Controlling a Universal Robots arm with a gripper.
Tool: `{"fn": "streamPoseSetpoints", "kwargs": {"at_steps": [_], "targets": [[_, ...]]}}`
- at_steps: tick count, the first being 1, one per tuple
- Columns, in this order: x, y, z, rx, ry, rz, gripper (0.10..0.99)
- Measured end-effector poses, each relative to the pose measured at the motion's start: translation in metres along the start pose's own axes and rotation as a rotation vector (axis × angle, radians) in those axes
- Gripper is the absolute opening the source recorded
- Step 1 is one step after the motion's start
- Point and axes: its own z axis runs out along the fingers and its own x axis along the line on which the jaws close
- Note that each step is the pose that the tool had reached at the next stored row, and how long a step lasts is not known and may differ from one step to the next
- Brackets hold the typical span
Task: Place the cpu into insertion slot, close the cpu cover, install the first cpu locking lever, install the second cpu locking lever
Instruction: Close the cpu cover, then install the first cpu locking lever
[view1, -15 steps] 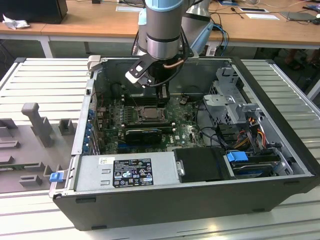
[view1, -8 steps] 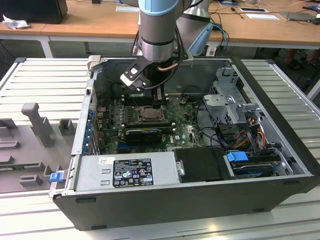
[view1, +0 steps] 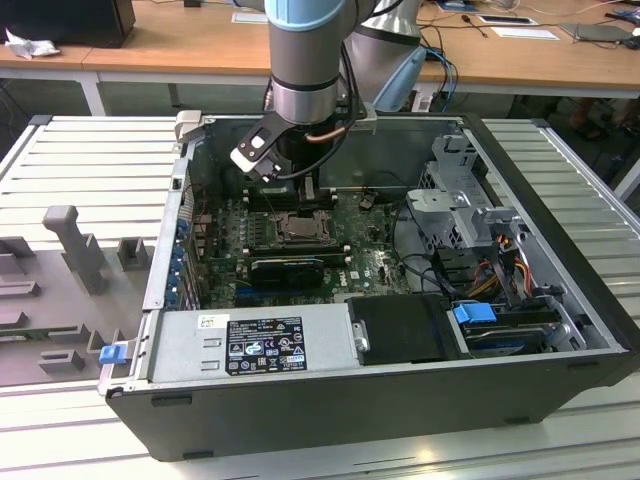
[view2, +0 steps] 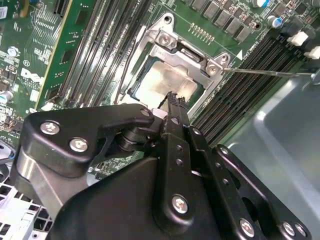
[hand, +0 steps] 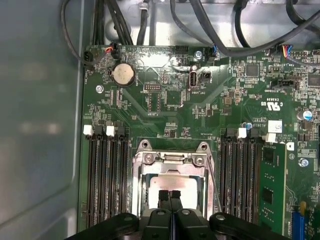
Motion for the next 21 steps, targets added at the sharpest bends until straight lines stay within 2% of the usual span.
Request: {"fn": "streamPoseSetpoints", "kwargs": {"at_steps": [4, 16, 19, 21], "targets": [[0.0000, -0.0018, -0.0001, 0.000, 0.0000, 0.000, 0.106], [0.0005, -0.0012, -0.0111, 0.000, 0.0000, 0.000, 0.106], [0.0009, -0.0008, -0.0192, 0.000, 0.0000, 0.000, 0.106], [0.0014, -0.0002, -0.0312, 0.001, 0.0000, 0.000, 0.106]]}}
